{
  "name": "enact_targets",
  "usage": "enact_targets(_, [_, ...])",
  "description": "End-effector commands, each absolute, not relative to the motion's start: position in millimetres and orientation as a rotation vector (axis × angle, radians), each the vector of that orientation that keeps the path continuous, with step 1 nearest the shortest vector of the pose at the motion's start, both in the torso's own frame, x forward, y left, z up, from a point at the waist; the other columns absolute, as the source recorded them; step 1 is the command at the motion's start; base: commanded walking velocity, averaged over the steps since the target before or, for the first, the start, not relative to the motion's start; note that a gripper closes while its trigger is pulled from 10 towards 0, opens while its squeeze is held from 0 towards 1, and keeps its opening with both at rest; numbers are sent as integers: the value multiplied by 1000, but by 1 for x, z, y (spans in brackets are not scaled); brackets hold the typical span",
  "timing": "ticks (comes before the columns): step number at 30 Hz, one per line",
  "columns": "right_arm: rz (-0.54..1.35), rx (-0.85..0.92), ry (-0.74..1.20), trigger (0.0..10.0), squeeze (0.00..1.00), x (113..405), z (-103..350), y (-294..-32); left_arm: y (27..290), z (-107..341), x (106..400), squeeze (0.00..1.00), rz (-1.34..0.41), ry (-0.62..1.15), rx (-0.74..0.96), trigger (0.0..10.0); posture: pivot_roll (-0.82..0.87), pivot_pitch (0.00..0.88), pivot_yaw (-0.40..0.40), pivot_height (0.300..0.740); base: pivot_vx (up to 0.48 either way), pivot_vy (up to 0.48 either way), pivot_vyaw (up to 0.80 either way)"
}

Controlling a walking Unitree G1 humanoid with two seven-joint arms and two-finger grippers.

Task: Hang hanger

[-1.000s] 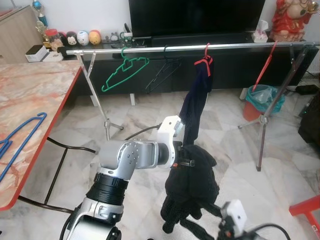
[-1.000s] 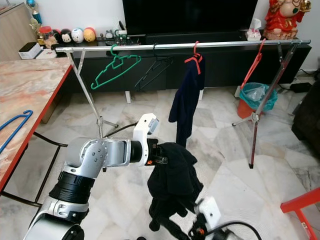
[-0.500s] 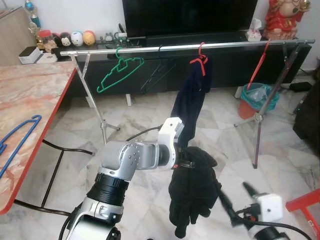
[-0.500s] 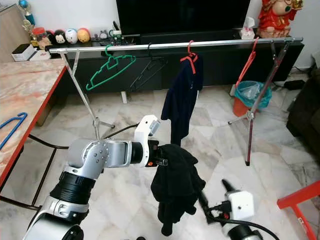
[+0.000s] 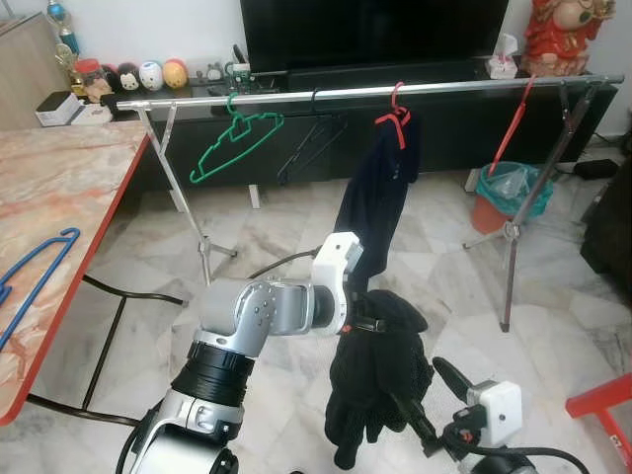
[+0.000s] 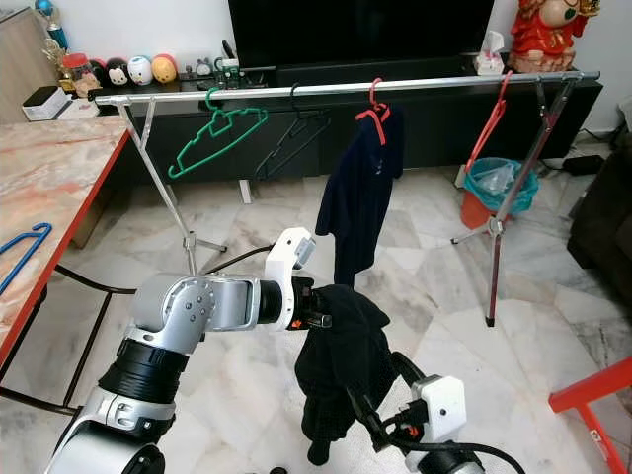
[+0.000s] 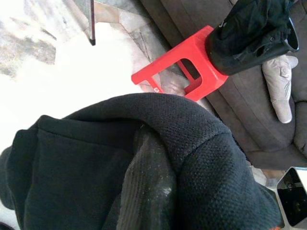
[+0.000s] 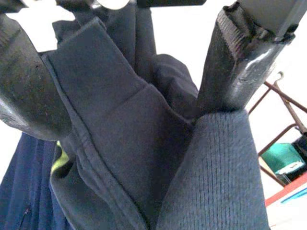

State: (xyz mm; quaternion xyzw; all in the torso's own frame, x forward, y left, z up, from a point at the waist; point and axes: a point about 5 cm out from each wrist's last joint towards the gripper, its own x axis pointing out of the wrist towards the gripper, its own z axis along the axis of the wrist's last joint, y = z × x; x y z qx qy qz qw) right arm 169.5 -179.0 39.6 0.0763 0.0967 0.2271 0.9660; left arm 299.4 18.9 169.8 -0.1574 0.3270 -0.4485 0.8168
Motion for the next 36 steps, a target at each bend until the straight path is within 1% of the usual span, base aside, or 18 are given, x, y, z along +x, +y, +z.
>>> enact_targets(1, [446, 140, 201, 10000, 0, 168, 38, -182, 19, 173, 300, 0, -960, 673, -330, 10000, -15, 0, 81, 740, 0, 0, 0])
enact_targets(5, [371, 103, 194, 10000, 0, 174, 37, -193, 18, 172, 300, 0, -962, 674, -327, 10000, -16, 0, 81, 740, 0, 0, 0])
enact_targets(11, [370, 74, 180, 10000, 0, 181, 38, -193, 18, 172, 300, 0, -961, 671, -325, 10000, -13, 0, 79, 740, 0, 0, 0])
enact_targets(14, [408, 107, 168, 10000, 0, 183, 39, -186, 18, 173, 300, 0, -961, 670, -323, 10000, -10, 0, 79, 740, 0, 0, 0])
enact_targets(16, [510, 157, 199, 10000, 0, 178, 39, -175, 19, 173, 300, 0, -960, 668, -323, 10000, -10, 0, 78, 740, 0, 0, 0])
enact_targets(21, [552, 139, 235, 10000, 0, 171, 35, -172, 19, 173, 300, 0, -960, 668, -324, 10000, -15, 0, 79, 740, 0, 0, 0])
enact_targets(26, [499, 87, 246, 10000, 0, 175, 29, -181, 18, 173, 299, 0, -963, 670, -323, 10000, -14, 0, 81, 740, 0, 0, 0])
enact_targets(27, [456, 54, 236, 10000, 0, 182, 30, -185, 18, 173, 299, 0, -964, 670, -323, 10000, -14, 0, 81, 740, 0, 0, 0])
enact_targets(30, [418, 33, 215, 10000, 0, 189, 32, -189, 18, 173, 299, 0, -963, 669, -323, 10000, -9, 0, 80, 740, 0, 0, 0])
enact_targets(36, [390, 15, 173, 10000, 0, 199, 36, -190, 19, 173, 300, 0, -960, 668, -321, 10000, -7, 0, 82, 740, 0, 0, 0])
